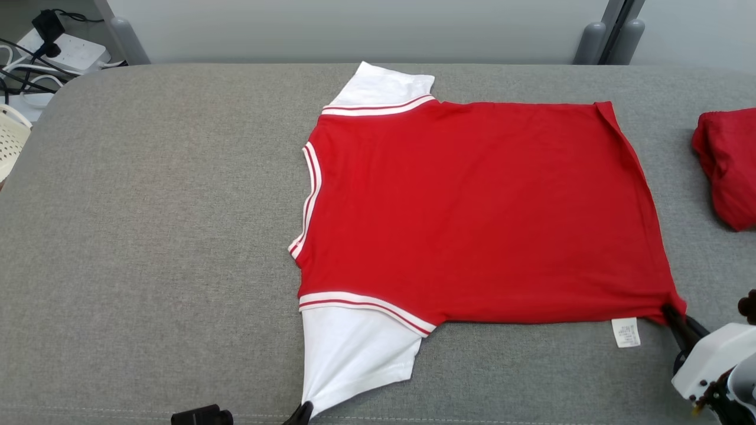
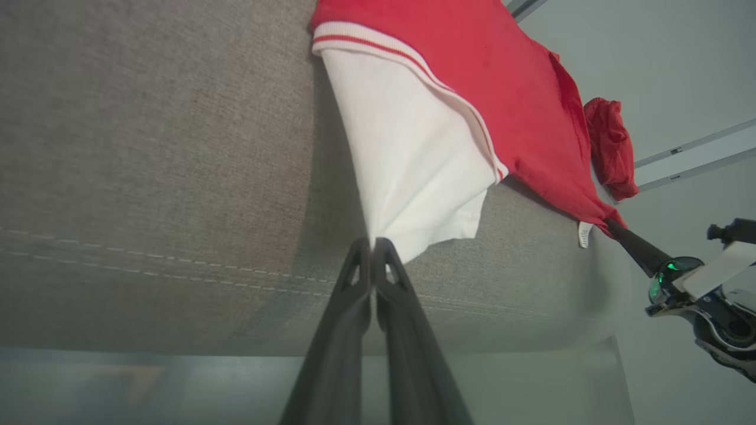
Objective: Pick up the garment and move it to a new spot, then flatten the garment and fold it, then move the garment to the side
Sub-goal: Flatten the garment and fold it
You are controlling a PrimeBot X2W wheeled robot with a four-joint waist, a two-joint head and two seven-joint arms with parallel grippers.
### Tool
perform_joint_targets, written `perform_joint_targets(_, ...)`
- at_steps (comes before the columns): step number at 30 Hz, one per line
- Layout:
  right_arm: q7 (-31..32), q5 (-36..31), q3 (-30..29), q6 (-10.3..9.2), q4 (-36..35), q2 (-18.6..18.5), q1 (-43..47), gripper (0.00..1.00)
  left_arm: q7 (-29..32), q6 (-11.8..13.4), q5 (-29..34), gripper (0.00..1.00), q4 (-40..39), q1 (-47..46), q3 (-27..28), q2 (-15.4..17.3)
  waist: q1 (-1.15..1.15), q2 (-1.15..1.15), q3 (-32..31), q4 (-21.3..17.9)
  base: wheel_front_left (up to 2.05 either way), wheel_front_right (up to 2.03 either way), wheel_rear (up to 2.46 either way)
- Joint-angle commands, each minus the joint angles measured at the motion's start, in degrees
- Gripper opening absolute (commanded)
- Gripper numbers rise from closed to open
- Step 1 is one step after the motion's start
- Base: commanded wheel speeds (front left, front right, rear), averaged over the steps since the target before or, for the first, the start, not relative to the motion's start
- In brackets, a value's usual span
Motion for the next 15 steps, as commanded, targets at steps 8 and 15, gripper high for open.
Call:
perform_joint_targets(8, -0.19, 0.28, 3.93, 0.07, 0.85, -1.79, 1.87, 0.48, -0.31, 2.35, 2.06, 0.53, 4.00, -2.42, 0.77, -0.51, 0.00, 0.00, -1.14, -0.75, 0.00, 0.00, 0.00)
perform_joint_targets(15, -1.21, -1.92, 2.21, 0.07, 6.52, -0.50, 0.82, 1.00, -1.86, 5.36, 4.07, 1.00, 8.13, -4.35, 0.46, -2.44, 0.00, 0.00, -2.33, -1.51, 0.00, 0.00, 0.00)
